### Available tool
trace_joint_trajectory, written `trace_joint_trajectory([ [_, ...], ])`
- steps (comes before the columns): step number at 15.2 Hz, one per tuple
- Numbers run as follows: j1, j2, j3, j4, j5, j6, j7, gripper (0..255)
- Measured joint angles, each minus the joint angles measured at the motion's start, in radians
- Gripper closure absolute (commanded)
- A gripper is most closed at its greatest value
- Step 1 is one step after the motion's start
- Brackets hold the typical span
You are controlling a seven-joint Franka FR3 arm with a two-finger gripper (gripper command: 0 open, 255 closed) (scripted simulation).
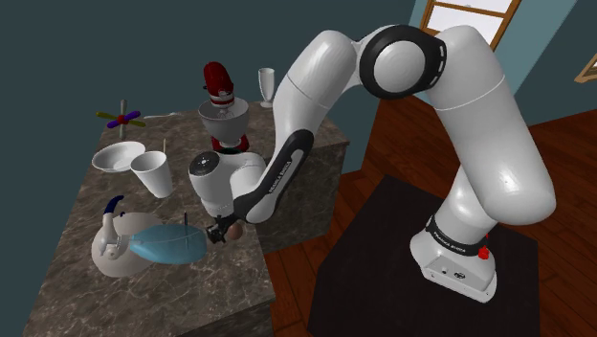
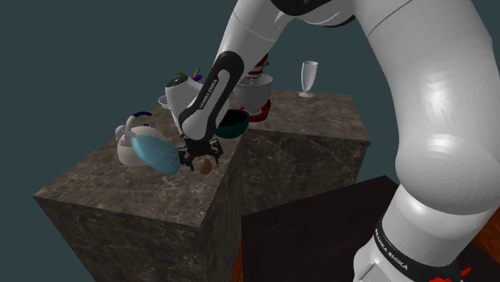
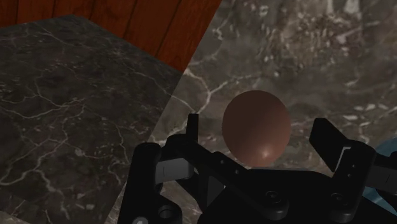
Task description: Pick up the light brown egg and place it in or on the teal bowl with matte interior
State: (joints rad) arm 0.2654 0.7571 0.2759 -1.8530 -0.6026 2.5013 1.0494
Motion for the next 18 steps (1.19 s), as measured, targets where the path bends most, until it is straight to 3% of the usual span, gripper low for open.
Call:
trace_joint_trajectory([
  [5, 0.002, 0.005, -0.002, 0.004, -0.002, 0.002, 0.001, 0],
  [6, 0.002, 0.005, -0.002, 0.004, -0.002, 0.002, 0.001, 255],
  [18, -0.003, -0.007, 0.004, 0.001, 0.005, -0.008, -0.005, 255],
])
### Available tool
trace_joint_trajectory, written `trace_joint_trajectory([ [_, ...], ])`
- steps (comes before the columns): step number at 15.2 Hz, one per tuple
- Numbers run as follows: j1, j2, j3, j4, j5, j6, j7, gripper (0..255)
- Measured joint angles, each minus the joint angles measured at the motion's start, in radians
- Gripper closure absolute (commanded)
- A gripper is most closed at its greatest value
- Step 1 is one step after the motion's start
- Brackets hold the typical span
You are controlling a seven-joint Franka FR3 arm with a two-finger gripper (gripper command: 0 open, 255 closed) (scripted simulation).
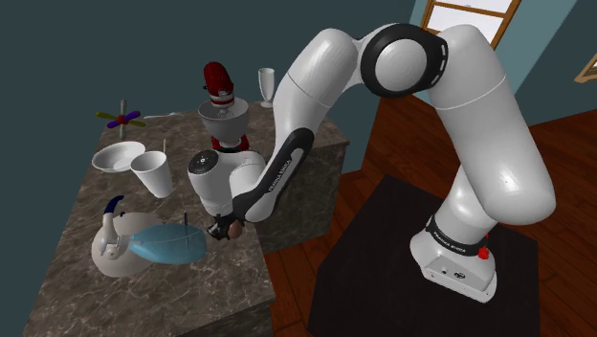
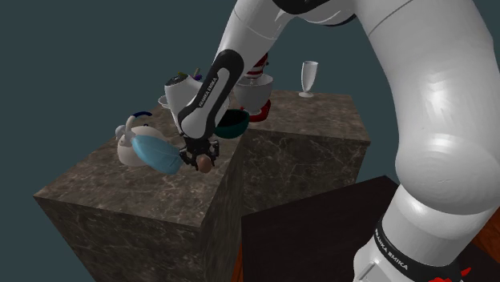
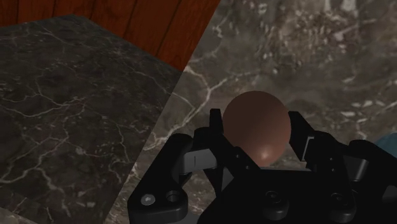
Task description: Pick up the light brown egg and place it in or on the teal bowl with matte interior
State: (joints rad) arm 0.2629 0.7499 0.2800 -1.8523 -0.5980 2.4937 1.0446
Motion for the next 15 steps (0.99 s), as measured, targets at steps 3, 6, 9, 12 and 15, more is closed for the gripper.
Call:
trace_joint_trajectory([
  [3, -0.010, -0.033, 0.012, -0.016, 0.013, -0.016, -0.011, 255],
  [6, -0.020, -0.066, 0.027, -0.026, 0.029, -0.039, -0.024, 255],
  [9, -0.029, -0.101, 0.041, -0.038, 0.045, -0.061, -0.036, 255],
  [12, -0.039, -0.130, 0.054, -0.042, 0.062, -0.085, -0.051, 255],
  [15, -0.046, -0.159, 0.067, -0.046, 0.079, -0.109, -0.064, 255],
])
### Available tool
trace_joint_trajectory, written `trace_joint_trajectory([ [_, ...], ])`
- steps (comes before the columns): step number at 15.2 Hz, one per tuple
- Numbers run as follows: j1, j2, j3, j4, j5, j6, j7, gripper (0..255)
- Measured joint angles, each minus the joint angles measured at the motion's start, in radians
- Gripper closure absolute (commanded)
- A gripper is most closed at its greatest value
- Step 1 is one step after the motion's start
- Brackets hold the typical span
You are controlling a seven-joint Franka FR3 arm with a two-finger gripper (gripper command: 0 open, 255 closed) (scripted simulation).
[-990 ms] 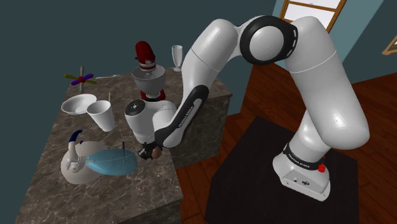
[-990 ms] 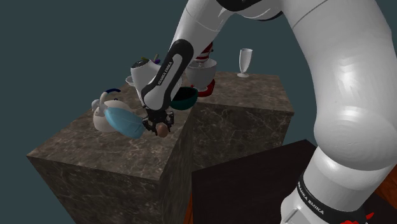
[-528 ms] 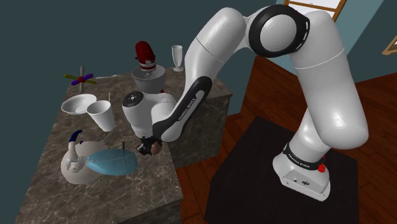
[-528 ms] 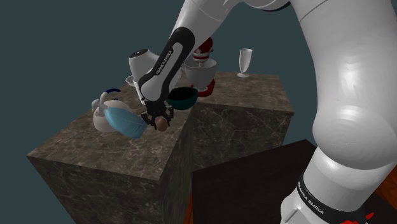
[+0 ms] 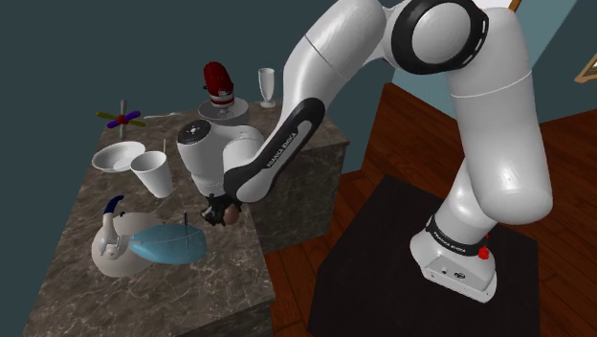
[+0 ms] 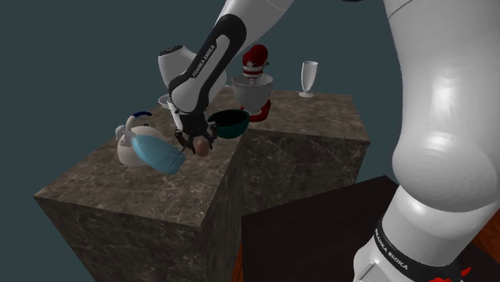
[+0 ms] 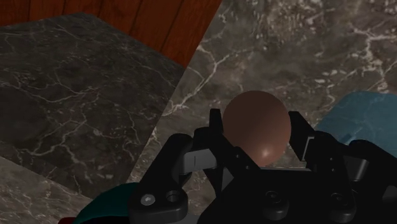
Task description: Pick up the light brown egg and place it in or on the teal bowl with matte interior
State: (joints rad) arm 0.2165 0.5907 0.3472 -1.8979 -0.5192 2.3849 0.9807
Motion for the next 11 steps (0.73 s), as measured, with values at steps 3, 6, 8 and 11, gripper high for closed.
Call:
trace_joint_trajectory([
  [3, -0.010, -0.031, 0.011, -0.010, 0.016, -0.019, -0.014, 255],
  [6, -0.018, -0.063, 0.025, -0.010, 0.036, -0.048, -0.029, 255],
  [8, -0.025, -0.086, 0.034, -0.012, 0.050, -0.067, -0.041, 255],
  [11, -0.034, -0.109, 0.043, -0.010, 0.066, -0.089, -0.057, 255],
])
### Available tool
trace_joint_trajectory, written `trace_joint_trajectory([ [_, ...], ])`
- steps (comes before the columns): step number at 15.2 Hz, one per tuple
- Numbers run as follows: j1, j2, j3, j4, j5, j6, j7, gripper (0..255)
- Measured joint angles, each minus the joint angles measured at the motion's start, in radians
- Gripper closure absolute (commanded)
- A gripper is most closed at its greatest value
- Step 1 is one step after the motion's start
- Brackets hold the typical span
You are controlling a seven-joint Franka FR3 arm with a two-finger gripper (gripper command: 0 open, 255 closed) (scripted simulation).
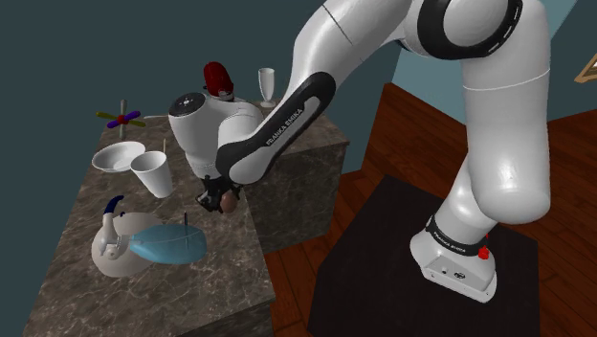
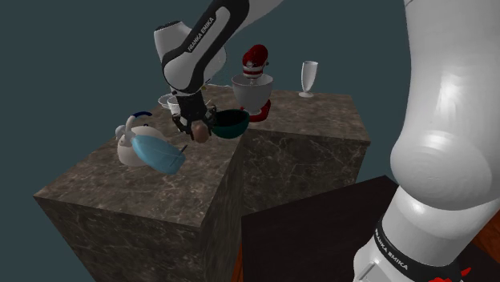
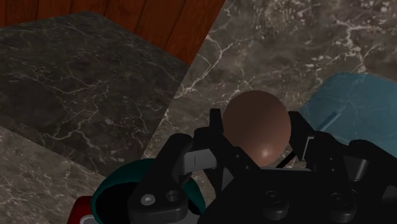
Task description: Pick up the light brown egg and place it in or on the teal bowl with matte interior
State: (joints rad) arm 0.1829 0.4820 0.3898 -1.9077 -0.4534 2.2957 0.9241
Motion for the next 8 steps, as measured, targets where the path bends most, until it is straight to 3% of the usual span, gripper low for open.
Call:
trace_joint_trajectory([
  [8, -0.032, -0.018, 0.004, 0.057, 0.031, -0.063, -0.069, 255],
])
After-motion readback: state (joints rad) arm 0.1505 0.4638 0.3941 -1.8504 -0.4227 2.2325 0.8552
